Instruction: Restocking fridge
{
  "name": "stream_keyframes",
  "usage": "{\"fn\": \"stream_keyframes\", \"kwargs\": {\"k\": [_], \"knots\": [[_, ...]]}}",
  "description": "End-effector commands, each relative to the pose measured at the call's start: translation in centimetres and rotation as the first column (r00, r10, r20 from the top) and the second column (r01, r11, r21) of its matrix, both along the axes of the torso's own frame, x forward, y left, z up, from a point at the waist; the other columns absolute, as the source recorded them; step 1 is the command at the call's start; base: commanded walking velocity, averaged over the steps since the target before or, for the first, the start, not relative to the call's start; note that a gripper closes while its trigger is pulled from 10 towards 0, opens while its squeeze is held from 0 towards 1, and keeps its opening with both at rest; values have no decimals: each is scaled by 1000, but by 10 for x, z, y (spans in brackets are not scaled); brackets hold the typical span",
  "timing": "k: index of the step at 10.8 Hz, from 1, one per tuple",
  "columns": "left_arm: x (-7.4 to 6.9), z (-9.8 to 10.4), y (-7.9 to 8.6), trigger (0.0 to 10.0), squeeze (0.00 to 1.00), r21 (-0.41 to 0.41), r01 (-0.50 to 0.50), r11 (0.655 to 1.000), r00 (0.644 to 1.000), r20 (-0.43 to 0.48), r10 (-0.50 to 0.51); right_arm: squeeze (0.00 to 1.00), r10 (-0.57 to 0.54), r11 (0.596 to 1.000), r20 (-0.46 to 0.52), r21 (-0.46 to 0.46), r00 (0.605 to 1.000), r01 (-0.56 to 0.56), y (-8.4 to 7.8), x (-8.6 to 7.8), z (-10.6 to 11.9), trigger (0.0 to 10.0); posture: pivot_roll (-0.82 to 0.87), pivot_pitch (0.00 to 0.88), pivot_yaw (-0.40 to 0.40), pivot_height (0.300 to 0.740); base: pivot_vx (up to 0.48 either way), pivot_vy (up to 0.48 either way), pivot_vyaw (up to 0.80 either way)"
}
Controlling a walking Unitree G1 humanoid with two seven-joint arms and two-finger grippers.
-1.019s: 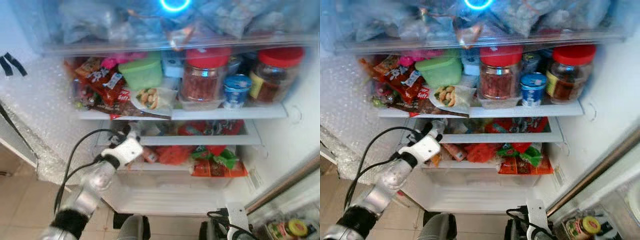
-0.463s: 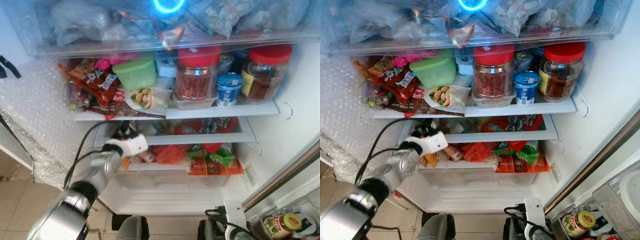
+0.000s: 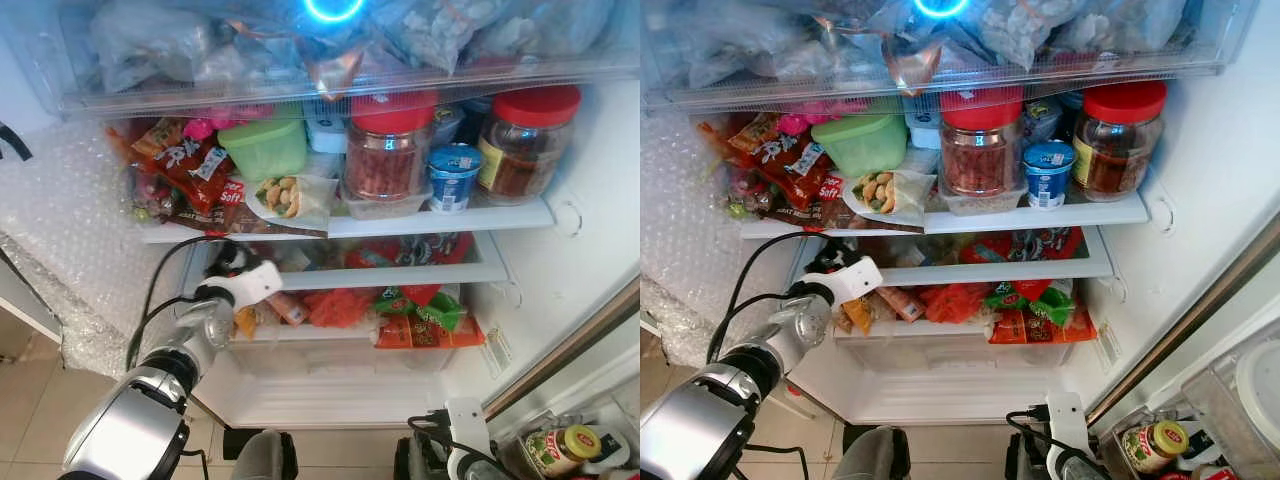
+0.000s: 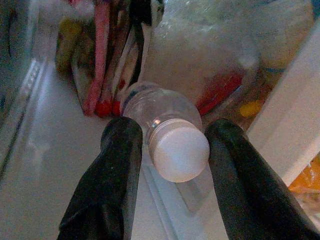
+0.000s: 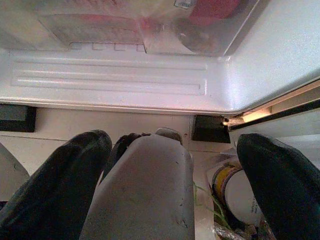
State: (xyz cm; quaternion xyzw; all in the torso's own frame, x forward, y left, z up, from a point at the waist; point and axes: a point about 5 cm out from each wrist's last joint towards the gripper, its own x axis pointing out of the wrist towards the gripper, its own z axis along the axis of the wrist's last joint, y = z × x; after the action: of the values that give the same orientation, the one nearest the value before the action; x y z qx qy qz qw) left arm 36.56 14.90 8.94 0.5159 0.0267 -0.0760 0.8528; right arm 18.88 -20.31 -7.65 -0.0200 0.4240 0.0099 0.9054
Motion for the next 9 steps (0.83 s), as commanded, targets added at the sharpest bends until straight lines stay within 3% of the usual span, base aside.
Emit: {"fn": "stream_keyframes", "kwargs": {"k": [1, 2, 5, 6, 7, 8, 9], "knots": [[0, 1, 7, 10000, 1000, -121, -32, 992, 999, -15, 30, 0, -19, 1000, -105, 10, 994, 20, 1, -26, -13, 10000, 60, 115, 94, 635, 0, 0, 0], [-1, 3, 5, 10000, 1000, -263, -17, 965, 999, -38, 7, 0, -15, 1000, -106, 11, 994, 16, 1, -26, -13, 10000, 62, 113, 93, 635, 0, 0, 0], [-3, 2, 5, 10000, 1000, -401, -16, 916, 999, -50, -5, 0, -10, 1000, -108, 9, 994, 11, 1, -25, -13, 10000, 66, 111, 92, 635, 0, 0, 0], [-5, 3, -1, 10000, 1000, -526, 7, 851, 998, -46, -37, 0, -12, 1000, -108, 7, 994, 13, 0, -25, -13, 10000, 62, 108, 94, 635, 0, 0, 0], [-10, 5, -9, 10000, 1000, -610, 107, 785, 988, -22, -153, 0, -15, 1000, -109, 6, 994, 16, 0, -25, -13, 10000, 61, 109, 96, 635, 0, 0, 0], [-15, 6, -14, 10000, 1000, -642, 174, 747, 974, 1, -226, 0, -16, 1000, -109, 5, 994, 17, 0, -25, -13, 10000, 63, 110, 97, 635, 0, 0, 0], [-26, 5, -17, 10000, 0, -682, 254, 686, 951, 45, -307, 0, -22, 1000, -110, 8, 994, 23, 0, -26, -13, 10000, 67, 111, 98, 635, 0, 0, 0]]}}
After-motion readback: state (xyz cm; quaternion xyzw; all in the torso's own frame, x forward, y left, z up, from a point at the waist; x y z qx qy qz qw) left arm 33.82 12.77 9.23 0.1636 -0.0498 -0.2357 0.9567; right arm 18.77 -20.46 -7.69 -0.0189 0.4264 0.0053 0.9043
